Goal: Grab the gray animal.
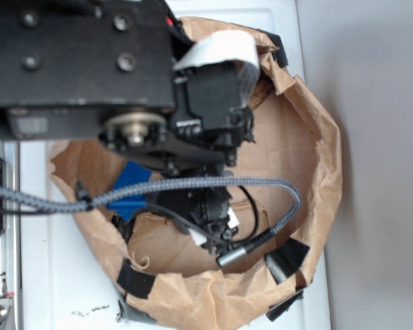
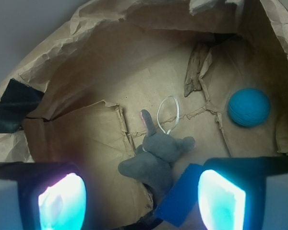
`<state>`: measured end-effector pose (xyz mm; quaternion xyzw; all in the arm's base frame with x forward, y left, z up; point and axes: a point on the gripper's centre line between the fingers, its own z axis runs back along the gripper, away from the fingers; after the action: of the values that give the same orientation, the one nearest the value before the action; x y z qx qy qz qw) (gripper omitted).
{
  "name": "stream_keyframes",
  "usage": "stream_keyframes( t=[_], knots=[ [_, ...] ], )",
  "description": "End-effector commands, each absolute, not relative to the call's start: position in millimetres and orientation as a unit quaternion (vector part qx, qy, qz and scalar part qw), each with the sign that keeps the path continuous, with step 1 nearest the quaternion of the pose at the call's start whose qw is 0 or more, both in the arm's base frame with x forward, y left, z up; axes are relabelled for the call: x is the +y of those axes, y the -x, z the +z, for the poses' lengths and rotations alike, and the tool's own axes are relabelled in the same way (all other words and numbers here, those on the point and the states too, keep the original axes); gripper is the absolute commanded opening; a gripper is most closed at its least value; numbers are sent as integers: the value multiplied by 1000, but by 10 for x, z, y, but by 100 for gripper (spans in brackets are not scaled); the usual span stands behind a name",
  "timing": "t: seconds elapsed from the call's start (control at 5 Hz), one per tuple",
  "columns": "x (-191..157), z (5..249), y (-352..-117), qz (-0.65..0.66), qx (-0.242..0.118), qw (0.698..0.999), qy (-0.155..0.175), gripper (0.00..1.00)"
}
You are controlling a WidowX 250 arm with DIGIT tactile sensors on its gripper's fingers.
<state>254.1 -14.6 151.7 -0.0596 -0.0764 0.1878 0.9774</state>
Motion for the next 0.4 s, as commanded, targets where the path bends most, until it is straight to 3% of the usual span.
stream_keyframes(
  t=[0.0,0.2],
  knots=[
    [-174,1219,-2667,192,-101,976,7,100],
    [-224,931,-2732,155,-77,985,-9,100]
  ],
)
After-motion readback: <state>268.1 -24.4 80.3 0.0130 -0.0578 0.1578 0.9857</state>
